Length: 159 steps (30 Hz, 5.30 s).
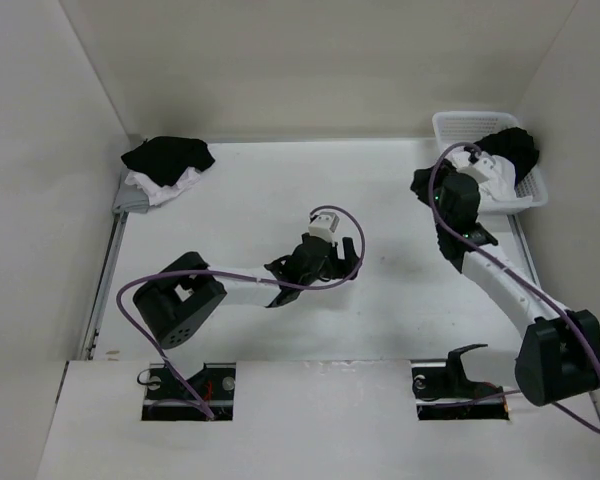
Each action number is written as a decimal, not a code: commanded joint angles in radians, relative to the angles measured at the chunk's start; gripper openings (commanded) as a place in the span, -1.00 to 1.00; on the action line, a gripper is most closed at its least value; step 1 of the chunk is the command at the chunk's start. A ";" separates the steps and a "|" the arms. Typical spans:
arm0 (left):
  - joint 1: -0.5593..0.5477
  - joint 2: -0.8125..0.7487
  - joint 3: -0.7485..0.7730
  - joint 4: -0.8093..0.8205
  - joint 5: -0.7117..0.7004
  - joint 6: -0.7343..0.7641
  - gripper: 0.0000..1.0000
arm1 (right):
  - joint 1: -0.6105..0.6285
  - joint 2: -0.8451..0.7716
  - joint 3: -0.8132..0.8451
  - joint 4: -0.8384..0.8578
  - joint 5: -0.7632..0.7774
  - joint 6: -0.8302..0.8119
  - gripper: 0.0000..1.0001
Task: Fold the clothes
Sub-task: Grab the tank top from the pile, then move the tank top to the center of the board, then flatten the tank top out
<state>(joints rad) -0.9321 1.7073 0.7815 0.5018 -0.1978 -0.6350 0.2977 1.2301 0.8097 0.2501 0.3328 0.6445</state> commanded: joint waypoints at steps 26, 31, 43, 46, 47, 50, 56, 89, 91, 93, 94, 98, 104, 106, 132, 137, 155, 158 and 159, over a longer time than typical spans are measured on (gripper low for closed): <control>0.068 -0.101 -0.094 0.159 0.041 0.031 0.51 | -0.536 0.925 0.964 -0.437 -0.106 -0.069 0.06; 0.074 -0.090 -0.091 0.159 0.041 0.031 0.51 | -0.535 0.904 0.944 -0.411 -0.110 -0.051 -0.77; 0.095 -0.112 -0.105 0.172 0.034 0.031 0.51 | -0.426 0.280 0.487 -0.013 -0.029 -0.054 -1.00; 0.114 -0.129 -0.113 0.187 0.028 0.015 0.50 | -0.327 0.085 0.439 0.017 -0.061 -0.055 -0.99; 0.120 -0.138 -0.114 0.187 0.024 0.008 0.50 | -0.299 0.050 0.444 0.015 -0.078 -0.057 -0.98; 0.164 -0.202 -0.134 0.176 -0.012 -0.029 0.50 | -0.163 -0.064 0.527 -0.009 -0.164 -0.104 -0.98; 0.293 -0.391 -0.189 0.087 -0.083 -0.078 0.49 | 0.092 -0.190 0.580 -0.051 -0.187 -0.193 -0.93; 0.197 -0.373 -0.179 -0.489 0.227 -0.090 0.17 | 0.356 -0.033 -0.288 -0.423 -0.156 0.162 0.03; 0.204 -0.386 -0.195 -0.499 0.221 -0.098 0.17 | 0.369 -0.064 -0.302 -0.461 -0.149 0.196 0.04; 0.215 -0.385 -0.200 -0.502 0.225 -0.103 0.17 | 0.381 -0.104 -0.311 -0.514 -0.115 0.230 0.04; 0.212 -0.376 -0.200 -0.502 0.233 -0.106 0.17 | 0.390 -0.124 -0.316 -0.538 -0.091 0.244 0.04; 0.169 -0.315 -0.177 -0.520 0.265 -0.106 0.09 | 0.421 -0.188 -0.326 -0.649 -0.014 0.311 0.07; 0.155 -0.245 -0.168 -0.493 0.250 -0.111 -0.36 | 0.442 -0.133 -0.307 -0.698 -0.015 0.359 0.06; 0.158 -0.241 -0.162 -0.482 0.232 -0.112 -0.54 | 0.455 -0.116 -0.299 -0.722 -0.014 0.386 0.03; 0.350 -0.434 -0.243 -0.384 0.152 -0.114 -0.85 | 0.398 -0.161 -0.353 -0.579 -0.040 0.508 -0.73; 0.350 -0.413 -0.246 -0.411 0.184 -0.143 -0.28 | 0.393 -0.156 -0.311 -0.558 0.024 0.423 -0.81; 0.296 -0.253 -0.203 -0.318 0.048 -0.201 -0.82 | 0.338 -0.211 -0.336 -0.436 -0.003 0.290 -0.80; 0.316 -0.270 -0.176 -0.272 -0.009 -0.195 -0.94 | 0.321 -0.215 -0.299 -0.411 -0.006 0.252 -0.85; 0.344 -0.308 -0.141 -0.247 -0.050 -0.196 -0.96 | 0.304 -0.212 -0.247 -0.378 -0.009 0.198 -0.87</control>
<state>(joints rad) -0.6323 1.4540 0.5461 0.1356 -0.1207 -0.8375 0.6350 1.0386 0.4595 -0.2440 0.3210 0.9527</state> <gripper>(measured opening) 0.038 0.083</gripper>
